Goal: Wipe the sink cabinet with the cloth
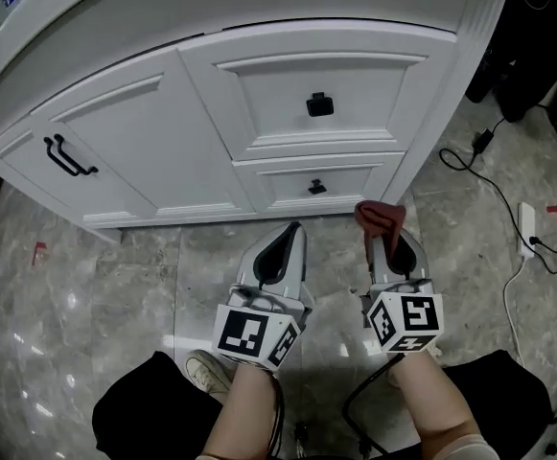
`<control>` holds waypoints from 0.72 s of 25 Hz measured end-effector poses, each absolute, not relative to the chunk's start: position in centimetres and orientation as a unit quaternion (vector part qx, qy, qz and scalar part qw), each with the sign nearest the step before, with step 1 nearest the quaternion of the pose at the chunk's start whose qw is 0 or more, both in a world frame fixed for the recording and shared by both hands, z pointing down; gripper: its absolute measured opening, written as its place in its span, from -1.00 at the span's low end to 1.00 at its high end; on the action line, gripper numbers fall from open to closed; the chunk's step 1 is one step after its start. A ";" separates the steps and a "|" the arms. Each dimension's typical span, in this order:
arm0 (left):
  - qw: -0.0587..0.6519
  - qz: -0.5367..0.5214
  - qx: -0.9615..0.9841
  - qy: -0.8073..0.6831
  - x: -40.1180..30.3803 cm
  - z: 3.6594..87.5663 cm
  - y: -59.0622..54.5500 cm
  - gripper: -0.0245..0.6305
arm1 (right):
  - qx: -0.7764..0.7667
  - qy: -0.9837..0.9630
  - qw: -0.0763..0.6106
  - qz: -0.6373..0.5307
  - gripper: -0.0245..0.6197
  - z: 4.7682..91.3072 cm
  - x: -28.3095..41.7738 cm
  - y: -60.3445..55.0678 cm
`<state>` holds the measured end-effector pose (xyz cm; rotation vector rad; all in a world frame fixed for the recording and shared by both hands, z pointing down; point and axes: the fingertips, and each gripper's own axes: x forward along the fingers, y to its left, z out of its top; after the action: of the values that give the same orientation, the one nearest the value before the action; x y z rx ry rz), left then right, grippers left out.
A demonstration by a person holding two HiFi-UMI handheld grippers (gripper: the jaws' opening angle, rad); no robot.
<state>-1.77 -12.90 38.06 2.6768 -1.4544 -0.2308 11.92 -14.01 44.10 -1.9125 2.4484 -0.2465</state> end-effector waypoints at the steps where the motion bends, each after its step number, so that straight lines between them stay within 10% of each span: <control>1: 0.035 -0.085 0.873 -0.480 -2.1 36.8 -11.8 -0.93 | -0.609 0.791 0.015 -0.062 -0.66 42.7 11.4 -13.0; 18: -0.028 -0.107 0.868 -0.483 -4.7 28.9 9.3 -0.93 | -0.594 0.802 0.056 -0.019 -0.66 32.9 9.0 6.8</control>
<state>-4.69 9.26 28.94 2.7783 -1.5465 -0.3410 9.03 6.79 32.92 -1.8029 2.4349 -0.0576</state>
